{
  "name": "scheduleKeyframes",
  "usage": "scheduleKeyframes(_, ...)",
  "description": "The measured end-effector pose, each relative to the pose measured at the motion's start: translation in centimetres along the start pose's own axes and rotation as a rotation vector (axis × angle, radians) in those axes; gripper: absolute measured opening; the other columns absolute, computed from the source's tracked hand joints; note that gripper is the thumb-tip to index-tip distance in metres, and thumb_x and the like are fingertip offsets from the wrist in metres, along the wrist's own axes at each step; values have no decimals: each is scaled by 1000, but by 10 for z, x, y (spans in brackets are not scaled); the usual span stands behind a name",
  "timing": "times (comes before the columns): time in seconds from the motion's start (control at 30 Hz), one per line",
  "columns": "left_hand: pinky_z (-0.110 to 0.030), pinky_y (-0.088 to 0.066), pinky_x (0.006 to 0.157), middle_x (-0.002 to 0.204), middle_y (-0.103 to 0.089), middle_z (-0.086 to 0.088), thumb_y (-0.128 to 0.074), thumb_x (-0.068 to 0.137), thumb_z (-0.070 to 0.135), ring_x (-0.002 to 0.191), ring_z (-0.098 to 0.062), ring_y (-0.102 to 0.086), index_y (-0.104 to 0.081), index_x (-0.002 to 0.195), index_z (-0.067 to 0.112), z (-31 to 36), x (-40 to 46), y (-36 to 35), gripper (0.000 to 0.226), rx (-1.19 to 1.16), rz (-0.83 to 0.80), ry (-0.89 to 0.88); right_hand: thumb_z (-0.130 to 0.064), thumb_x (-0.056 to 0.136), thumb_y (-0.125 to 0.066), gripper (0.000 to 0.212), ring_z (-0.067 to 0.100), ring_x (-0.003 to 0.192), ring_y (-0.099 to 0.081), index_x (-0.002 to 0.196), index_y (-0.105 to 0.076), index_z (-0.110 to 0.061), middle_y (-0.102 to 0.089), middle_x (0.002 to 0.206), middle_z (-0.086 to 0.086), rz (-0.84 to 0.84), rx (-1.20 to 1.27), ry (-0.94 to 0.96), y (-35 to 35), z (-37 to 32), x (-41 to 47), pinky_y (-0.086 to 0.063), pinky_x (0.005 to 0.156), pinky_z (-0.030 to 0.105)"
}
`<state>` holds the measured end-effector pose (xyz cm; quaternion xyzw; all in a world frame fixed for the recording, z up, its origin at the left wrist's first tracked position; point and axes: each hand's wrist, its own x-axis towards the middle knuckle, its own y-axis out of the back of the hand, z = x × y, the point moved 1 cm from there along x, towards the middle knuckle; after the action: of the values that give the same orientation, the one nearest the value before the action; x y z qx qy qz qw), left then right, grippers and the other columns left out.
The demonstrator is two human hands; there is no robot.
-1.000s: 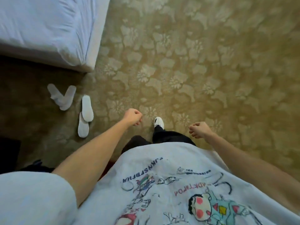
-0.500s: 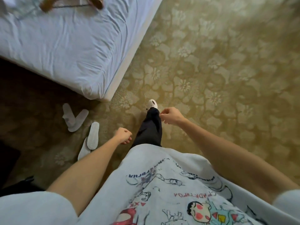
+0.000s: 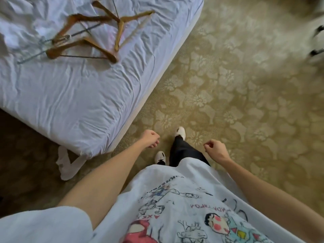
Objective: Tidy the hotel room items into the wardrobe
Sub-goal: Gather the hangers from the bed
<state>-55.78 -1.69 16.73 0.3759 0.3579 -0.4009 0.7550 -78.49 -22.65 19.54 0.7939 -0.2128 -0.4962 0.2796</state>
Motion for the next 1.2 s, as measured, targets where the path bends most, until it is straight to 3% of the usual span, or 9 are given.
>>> scheduleKeyframes(0.2,-23,-51,58,87,-71,-7,-56,101,19,63,-15,-63,-68,104,8,146,93,31,17,40,-19,-73,-19,92,-60,16,21,84,-69,90,-74,-11,-73,84,3,-88,-16,-73,73,-35,123,-58,77,35)
scheduleKeyframes(0.4,-26,-51,58,79,-70,-7,-56,100,17,62,-17,-62,-69,97,6,243,169,97,18,47,69,17,-16,89,-55,25,31,74,-68,93,-72,3,-74,87,19,-132,-43,25,151,-149,259,-55,66,37)
scheduleKeyframes(0.6,-26,-50,54,77,-71,-7,-56,98,17,60,-17,-63,-71,96,5,290,219,163,20,-45,181,124,-20,93,-55,21,24,85,-70,97,-73,-10,-75,90,5,-248,-172,283,201,-302,350,-58,76,38)
scheduleKeyframes(0.67,-26,-51,54,74,-72,-6,-58,97,20,59,-18,-65,-71,87,6,301,232,179,21,-81,207,167,-20,91,-55,21,22,86,-68,99,-74,-14,-74,93,3,-287,-221,361,211,-347,374,-56,75,34)
scheduleKeyframes(0.73,-25,-50,54,66,-70,-4,-59,95,21,57,-19,-64,-70,78,6,313,246,194,25,-124,228,210,-20,89,-54,22,21,85,-66,97,-74,-14,-72,93,4,-325,-274,431,218,-388,401,-53,72,33)
scheduleKeyframes(0.87,-27,-48,54,66,-69,-9,-55,91,15,55,-21,-60,-69,80,0,337,291,218,23,-272,237,303,-21,90,-56,22,21,94,-63,102,-73,-13,-71,101,3,-402,-402,547,227,-458,466,-49,77,31)
scheduleKeyframes(0.97,-30,-53,58,77,-73,-13,-56,92,15,59,-23,-63,-71,78,0,376,327,237,26,-352,265,363,-23,91,-56,23,22,99,-63,106,-72,-17,-71,107,2,-436,-498,597,245,-507,518,-49,80,31)
scheduleKeyframes(1.2,-26,-51,55,73,-72,-10,-54,91,15,57,-22,-63,-72,85,-1,505,391,295,25,-457,283,321,-20,93,-55,21,24,96,-67,105,-72,-15,-73,104,5,-425,-688,586,324,-583,639,-55,82,35)
